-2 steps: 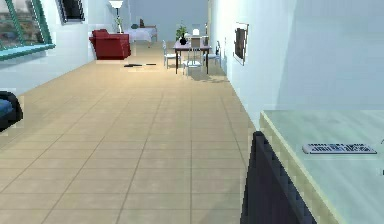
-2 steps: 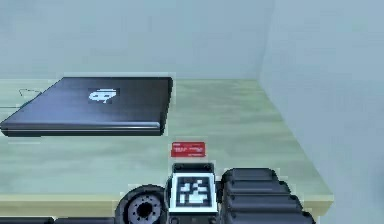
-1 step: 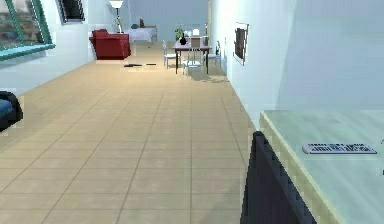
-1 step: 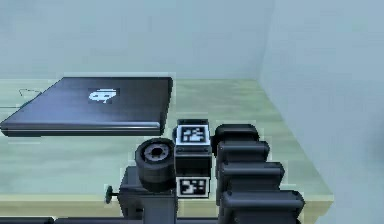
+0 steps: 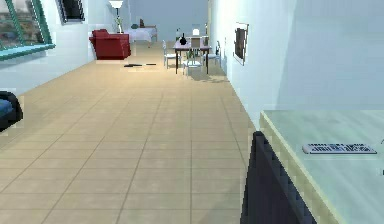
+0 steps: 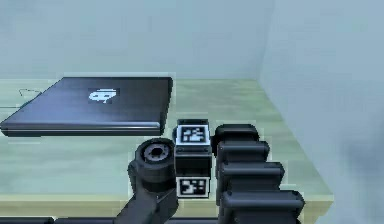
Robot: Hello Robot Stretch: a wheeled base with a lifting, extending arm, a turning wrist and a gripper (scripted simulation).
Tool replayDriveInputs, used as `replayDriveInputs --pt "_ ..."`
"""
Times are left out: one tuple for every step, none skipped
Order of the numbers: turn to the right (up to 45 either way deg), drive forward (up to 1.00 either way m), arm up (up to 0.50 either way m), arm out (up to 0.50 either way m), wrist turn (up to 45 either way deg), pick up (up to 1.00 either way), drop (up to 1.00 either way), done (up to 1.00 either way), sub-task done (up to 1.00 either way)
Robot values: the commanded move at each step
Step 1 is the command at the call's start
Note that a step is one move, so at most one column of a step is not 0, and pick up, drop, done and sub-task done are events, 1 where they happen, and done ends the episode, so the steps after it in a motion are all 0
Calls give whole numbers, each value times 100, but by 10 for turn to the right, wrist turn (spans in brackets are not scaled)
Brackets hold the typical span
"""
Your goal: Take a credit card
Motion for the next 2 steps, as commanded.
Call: replayDriveInputs --pt "0 0 0 0 450 0 0 0 0" --pt "0 0 0 0 450 0 0 0 0"
